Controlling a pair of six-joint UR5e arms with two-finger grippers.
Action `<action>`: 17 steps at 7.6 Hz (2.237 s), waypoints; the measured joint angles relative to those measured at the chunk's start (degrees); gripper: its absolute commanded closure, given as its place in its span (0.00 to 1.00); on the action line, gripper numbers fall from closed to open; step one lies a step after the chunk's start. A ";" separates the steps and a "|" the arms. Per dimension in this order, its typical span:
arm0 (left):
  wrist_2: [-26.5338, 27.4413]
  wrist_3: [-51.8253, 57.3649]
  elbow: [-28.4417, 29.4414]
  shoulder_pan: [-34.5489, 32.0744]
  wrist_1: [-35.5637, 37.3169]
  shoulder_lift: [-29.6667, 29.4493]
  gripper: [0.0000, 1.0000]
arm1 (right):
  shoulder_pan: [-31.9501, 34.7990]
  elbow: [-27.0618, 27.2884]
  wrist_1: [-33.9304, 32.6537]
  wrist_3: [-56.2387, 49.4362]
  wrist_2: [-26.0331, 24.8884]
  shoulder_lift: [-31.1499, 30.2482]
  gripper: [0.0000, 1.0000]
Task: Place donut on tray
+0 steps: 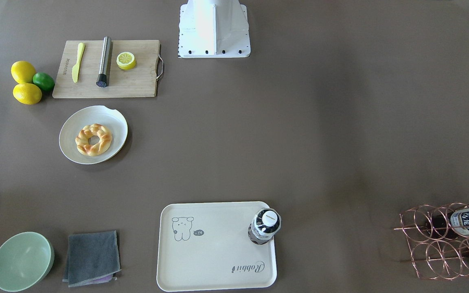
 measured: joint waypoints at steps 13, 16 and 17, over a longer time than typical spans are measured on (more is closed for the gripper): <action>-0.01 0.10 -0.31 -0.02 -0.05 1.93 0.02 | -15.81 11.31 9.22 23.16 5.93 0.42 0.00; 0.28 0.11 -0.20 0.02 -0.12 1.77 0.02 | -27.58 5.58 32.29 46.28 -0.19 -0.77 0.00; 0.31 0.11 -0.14 0.01 -0.13 1.72 0.02 | -30.53 4.06 36.32 49.49 -1.81 -0.79 0.00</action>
